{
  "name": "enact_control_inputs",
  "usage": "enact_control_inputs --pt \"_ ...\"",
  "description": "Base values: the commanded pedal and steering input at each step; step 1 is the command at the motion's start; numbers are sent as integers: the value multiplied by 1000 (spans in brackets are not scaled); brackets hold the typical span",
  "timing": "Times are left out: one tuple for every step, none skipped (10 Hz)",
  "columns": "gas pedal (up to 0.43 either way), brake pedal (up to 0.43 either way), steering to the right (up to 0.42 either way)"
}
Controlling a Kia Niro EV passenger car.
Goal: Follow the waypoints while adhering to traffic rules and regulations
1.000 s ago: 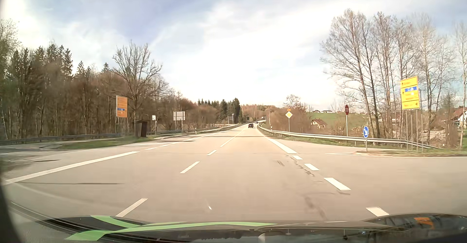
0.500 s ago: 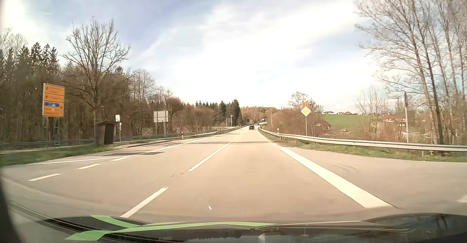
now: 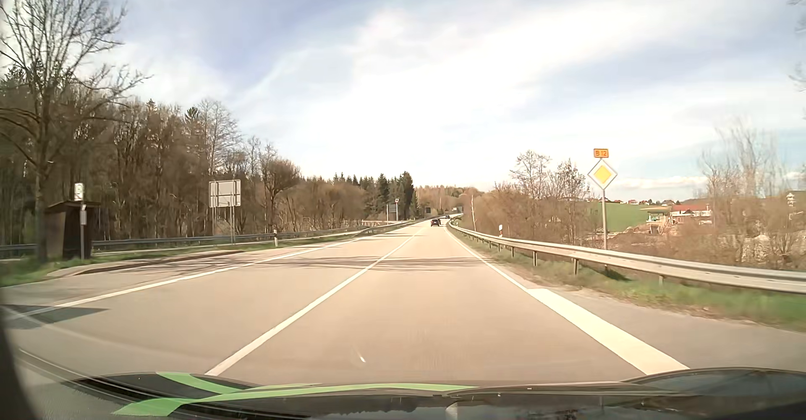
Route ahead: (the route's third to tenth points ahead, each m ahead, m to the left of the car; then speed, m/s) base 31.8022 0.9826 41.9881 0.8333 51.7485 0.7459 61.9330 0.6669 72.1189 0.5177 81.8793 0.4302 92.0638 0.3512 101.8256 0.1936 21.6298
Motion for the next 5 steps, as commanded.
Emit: enact_control_inputs --pt "209 0 -3" --pt "209 0 -2" --pt "209 0 -2" --pt "197 0 -2" --pt "138 0 -2"
